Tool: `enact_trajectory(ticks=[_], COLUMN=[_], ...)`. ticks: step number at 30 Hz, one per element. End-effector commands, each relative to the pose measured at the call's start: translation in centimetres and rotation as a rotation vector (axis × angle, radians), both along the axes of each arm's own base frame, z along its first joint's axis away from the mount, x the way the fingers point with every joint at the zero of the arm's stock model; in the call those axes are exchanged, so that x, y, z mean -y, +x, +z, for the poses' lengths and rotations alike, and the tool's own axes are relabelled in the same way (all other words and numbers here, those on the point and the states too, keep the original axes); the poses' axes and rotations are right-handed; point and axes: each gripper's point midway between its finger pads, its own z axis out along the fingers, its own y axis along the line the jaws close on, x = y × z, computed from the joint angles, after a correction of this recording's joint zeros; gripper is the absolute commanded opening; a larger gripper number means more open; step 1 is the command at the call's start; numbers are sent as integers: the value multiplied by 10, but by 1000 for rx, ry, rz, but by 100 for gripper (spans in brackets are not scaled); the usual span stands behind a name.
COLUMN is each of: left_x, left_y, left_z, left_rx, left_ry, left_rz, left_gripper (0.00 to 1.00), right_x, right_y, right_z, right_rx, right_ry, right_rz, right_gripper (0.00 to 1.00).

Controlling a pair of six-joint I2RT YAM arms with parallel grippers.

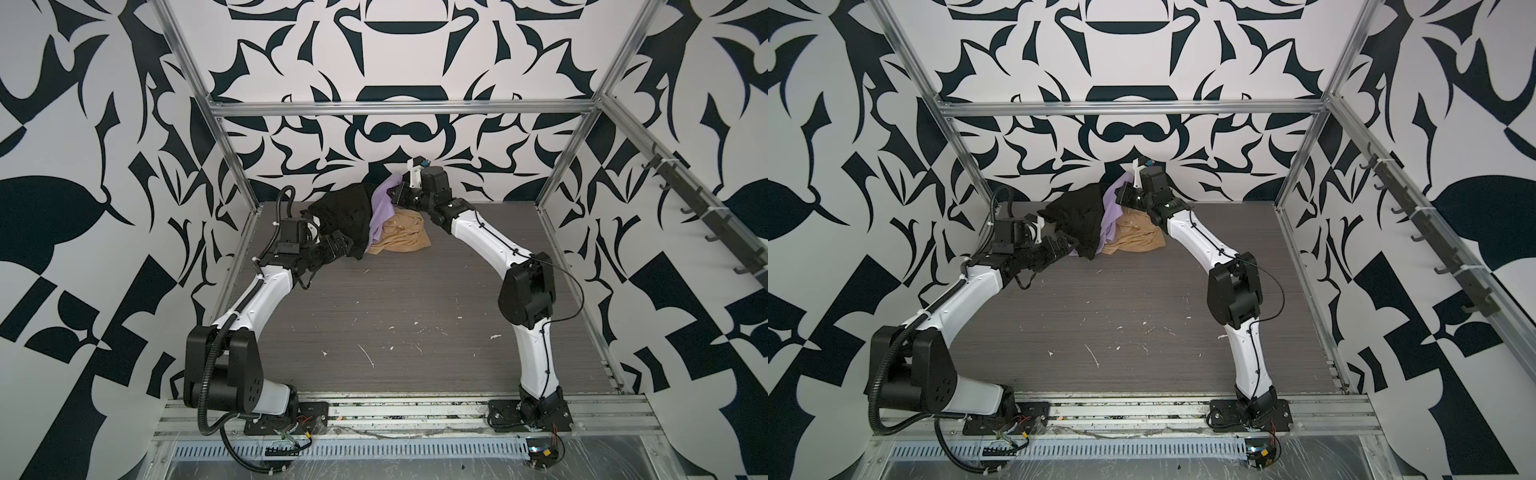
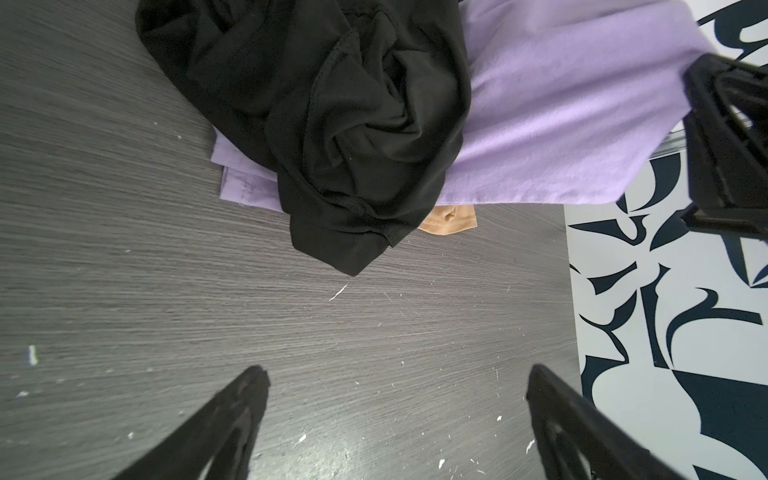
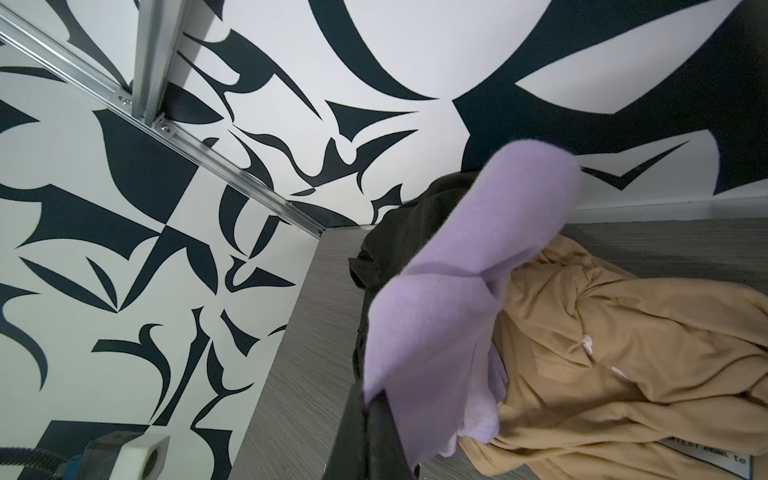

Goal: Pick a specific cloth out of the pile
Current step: 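Lift the lavender cloth with the right gripper off the pile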

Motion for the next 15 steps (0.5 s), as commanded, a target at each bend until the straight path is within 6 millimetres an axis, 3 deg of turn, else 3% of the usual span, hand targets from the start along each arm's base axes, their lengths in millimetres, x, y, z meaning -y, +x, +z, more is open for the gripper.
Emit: enact_trajectory(ticks=[1,15], left_x=[-5,-9], left_y=[-8,-11], left_z=[-2,2], left_rx=[-5,14], left_ry=[17,29], left_rz=[3,17], left_gripper=[100,100], right_x=[1,-11], right_y=[-8,-16], right_z=[84,114], right_rx=[192,250], right_ry=[71,92], right_rz=[-2,17], right_gripper=[0,0])
